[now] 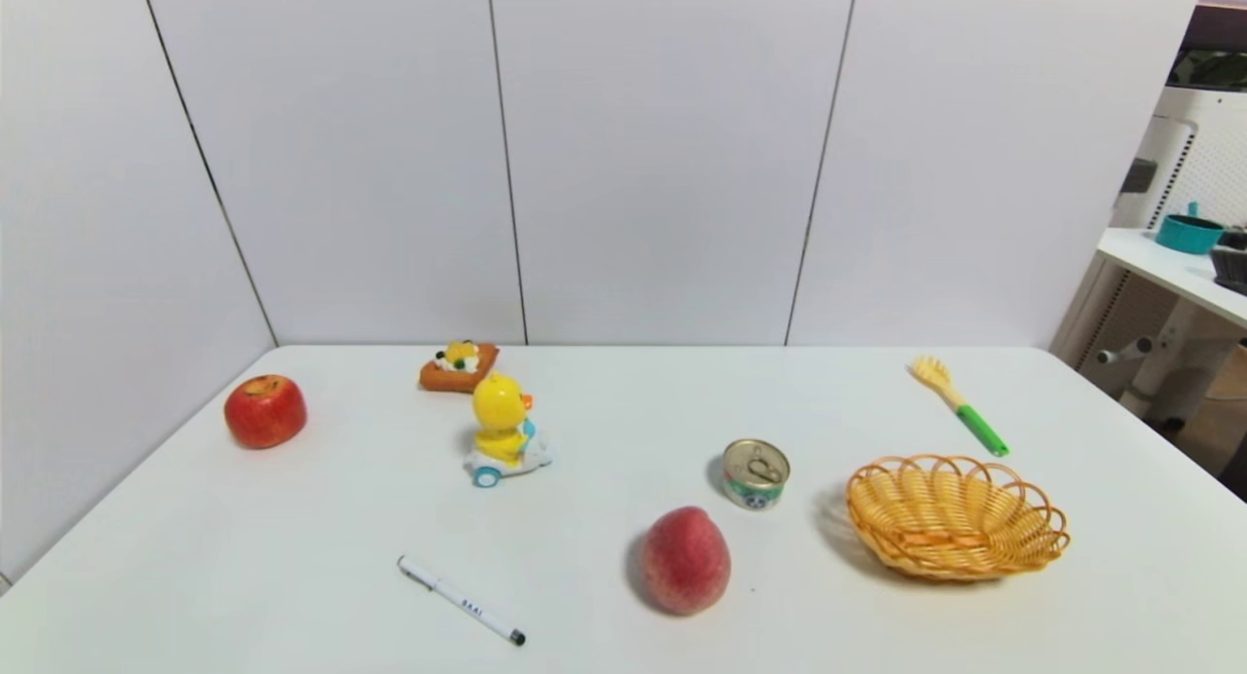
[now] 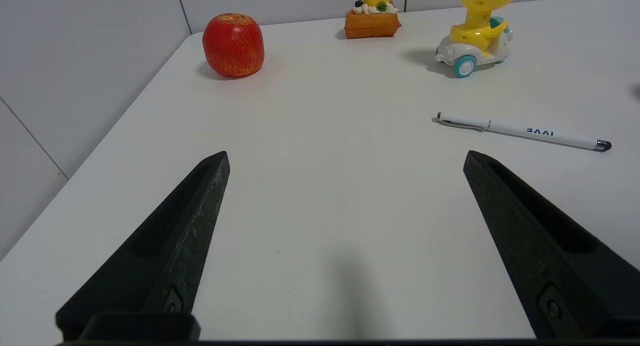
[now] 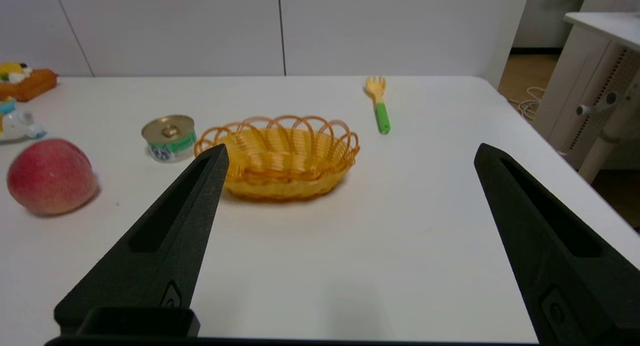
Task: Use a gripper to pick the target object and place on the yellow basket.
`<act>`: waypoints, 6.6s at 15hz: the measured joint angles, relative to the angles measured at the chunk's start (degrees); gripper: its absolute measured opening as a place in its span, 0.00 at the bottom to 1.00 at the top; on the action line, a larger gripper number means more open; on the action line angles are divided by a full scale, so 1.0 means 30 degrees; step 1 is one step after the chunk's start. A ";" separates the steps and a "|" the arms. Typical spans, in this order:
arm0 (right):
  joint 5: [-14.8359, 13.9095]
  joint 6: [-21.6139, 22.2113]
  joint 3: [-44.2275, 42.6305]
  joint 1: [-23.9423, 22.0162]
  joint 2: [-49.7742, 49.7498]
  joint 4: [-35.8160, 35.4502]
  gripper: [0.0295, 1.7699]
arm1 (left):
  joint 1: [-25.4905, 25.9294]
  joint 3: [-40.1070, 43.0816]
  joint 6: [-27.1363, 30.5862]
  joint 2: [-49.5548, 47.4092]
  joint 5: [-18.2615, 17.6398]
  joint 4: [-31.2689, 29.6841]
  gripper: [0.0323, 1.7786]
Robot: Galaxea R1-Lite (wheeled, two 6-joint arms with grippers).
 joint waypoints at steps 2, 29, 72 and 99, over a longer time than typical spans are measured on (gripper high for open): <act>-0.0114 0.0033 -0.2572 -0.0122 0.2373 -0.0008 0.96 | 0.0000 0.0000 0.0008 0.0000 0.0000 -0.0004 0.95; -0.2133 -0.2515 -2.0618 -0.1869 3.0241 0.1333 0.96 | 0.0000 -0.0008 0.0016 0.0000 0.0008 0.0000 0.95; -0.0792 -0.0317 -2.4251 -0.2032 3.8876 0.4612 0.96 | 0.0000 -0.0008 0.0016 -0.0008 0.0008 0.0000 0.95; -0.0065 -0.0244 -2.3735 -0.1719 3.4402 0.5157 0.08 | -0.0008 -0.0008 0.0016 0.0000 0.0000 0.0000 0.95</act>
